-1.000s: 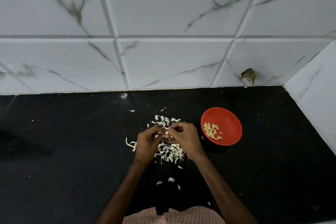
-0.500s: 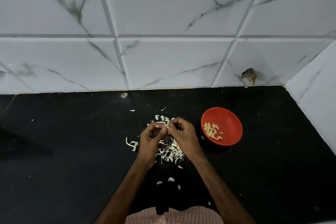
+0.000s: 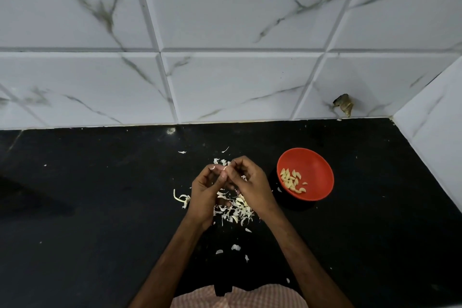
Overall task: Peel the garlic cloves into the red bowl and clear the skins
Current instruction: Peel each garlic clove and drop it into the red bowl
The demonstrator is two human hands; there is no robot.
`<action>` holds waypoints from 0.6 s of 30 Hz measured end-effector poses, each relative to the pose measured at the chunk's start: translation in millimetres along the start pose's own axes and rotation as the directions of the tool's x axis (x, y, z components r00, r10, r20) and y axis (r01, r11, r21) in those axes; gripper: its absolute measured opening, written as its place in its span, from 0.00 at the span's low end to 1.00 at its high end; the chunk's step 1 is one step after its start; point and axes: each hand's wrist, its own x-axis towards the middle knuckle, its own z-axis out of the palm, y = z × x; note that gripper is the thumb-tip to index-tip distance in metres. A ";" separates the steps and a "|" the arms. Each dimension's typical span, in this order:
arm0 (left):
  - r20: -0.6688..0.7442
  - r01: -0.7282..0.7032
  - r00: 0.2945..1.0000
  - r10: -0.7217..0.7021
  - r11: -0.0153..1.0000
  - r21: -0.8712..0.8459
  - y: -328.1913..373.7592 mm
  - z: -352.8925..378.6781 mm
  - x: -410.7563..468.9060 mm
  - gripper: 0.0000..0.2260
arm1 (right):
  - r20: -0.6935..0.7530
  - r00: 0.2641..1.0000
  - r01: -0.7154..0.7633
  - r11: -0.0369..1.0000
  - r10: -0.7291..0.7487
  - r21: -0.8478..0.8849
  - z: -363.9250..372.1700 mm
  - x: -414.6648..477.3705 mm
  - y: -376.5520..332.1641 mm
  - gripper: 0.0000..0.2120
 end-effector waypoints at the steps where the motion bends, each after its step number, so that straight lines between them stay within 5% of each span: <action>1: 0.011 -0.002 1.000 0.002 1.000 -0.004 0.4 0.3 -0.5 0.11 | -0.011 1.000 0.011 1.000 -0.011 -0.006 -0.6 0.6 0.3 0.04; 12: -0.105 -0.078 0.990 0.097 0.981 0.177 3.4 4.1 -0.8 0.10 | -0.033 0.998 0.049 0.952 -0.061 -0.301 1.9 3.9 3.6 0.05; 18: -0.174 -0.086 0.981 0.089 0.996 0.028 7.1 8.5 -1.5 0.11 | -0.063 0.996 0.030 0.891 -0.066 -0.453 5.5 6.7 3.8 0.04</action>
